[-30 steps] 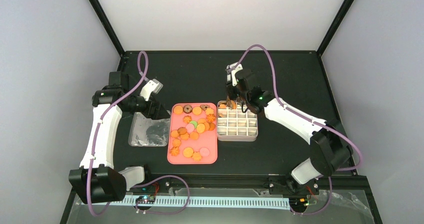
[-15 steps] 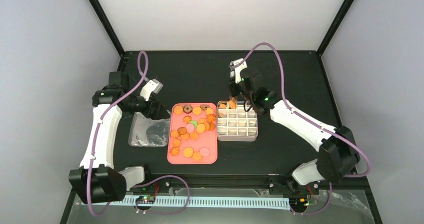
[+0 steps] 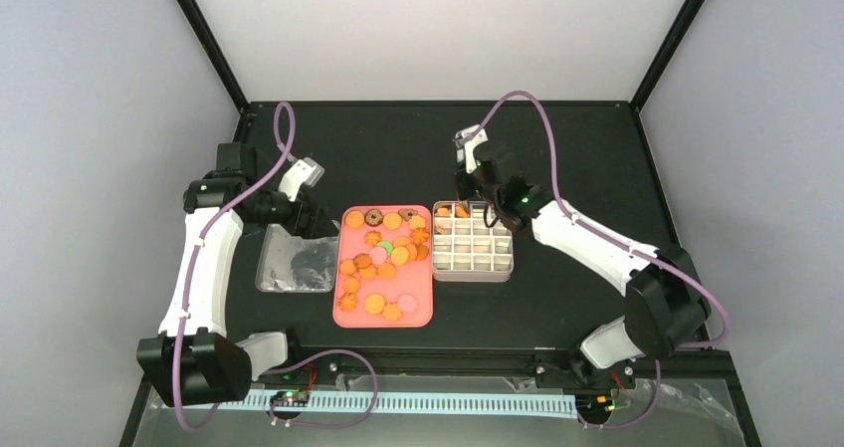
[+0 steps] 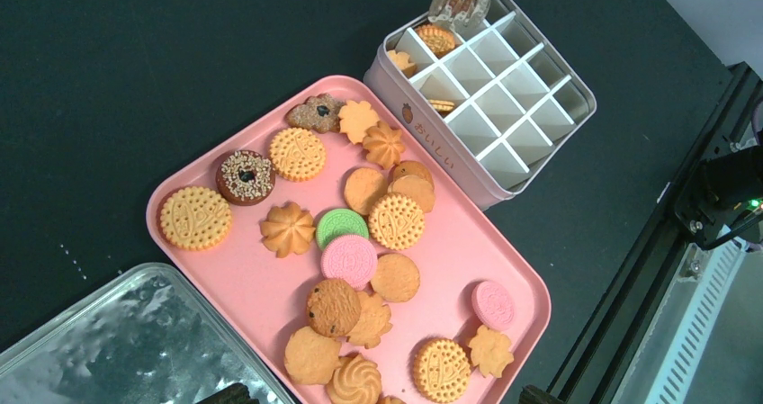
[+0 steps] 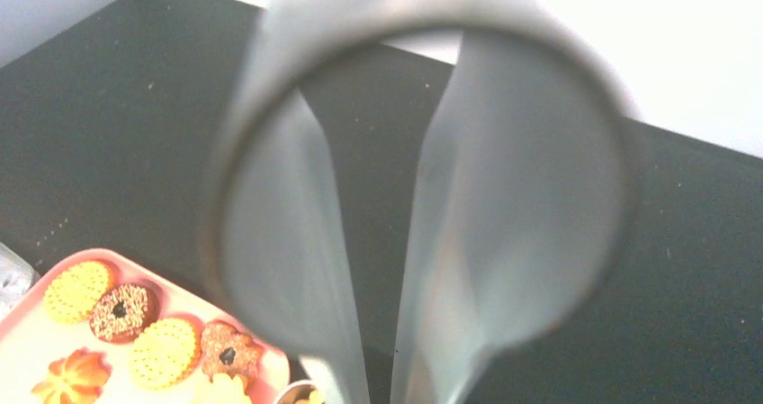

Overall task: Pack the cookies
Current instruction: Pick up the fake cookies from the plate.

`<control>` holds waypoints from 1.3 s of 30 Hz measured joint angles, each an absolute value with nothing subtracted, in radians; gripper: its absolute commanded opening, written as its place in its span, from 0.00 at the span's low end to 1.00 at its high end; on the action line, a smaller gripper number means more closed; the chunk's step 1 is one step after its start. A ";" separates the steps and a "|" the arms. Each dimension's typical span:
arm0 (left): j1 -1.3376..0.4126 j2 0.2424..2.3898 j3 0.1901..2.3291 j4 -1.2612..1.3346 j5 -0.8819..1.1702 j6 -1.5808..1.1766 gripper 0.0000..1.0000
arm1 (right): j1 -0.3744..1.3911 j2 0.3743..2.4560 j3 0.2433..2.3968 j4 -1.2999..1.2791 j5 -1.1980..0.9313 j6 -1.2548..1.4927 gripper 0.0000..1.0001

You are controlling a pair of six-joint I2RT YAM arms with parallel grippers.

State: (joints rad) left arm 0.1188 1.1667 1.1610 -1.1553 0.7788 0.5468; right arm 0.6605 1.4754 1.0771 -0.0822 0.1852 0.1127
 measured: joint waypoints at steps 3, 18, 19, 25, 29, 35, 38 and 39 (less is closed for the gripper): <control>0.119 1.167 1.161 -1.155 0.779 0.547 0.78 | 0.661 1.479 1.059 -0.083 0.179 0.115 0.13; 0.119 1.167 1.161 -1.155 0.778 0.546 0.80 | 0.711 1.411 1.053 -0.090 0.191 0.118 0.21; 0.119 1.167 1.161 -1.155 0.778 0.546 0.80 | 0.731 1.399 1.053 -0.089 0.197 0.118 0.22; 0.119 1.167 1.161 -1.153 0.769 0.543 0.82 | 0.945 1.374 1.060 -0.076 0.229 0.124 0.25; 0.119 1.167 1.161 -1.153 0.762 0.542 0.84 | 1.081 1.409 1.063 -0.068 0.237 0.141 0.28; 0.119 1.167 1.161 -1.153 0.757 0.542 0.90 | 1.225 1.480 1.065 -0.067 0.247 0.166 0.32; 0.119 1.167 1.161 -1.152 0.754 0.540 0.98 | 1.270 1.504 1.065 -0.067 0.263 0.178 0.38; 0.119 1.166 1.161 -1.151 0.752 0.539 0.99 | 1.281 1.509 1.065 -0.067 0.267 0.182 0.40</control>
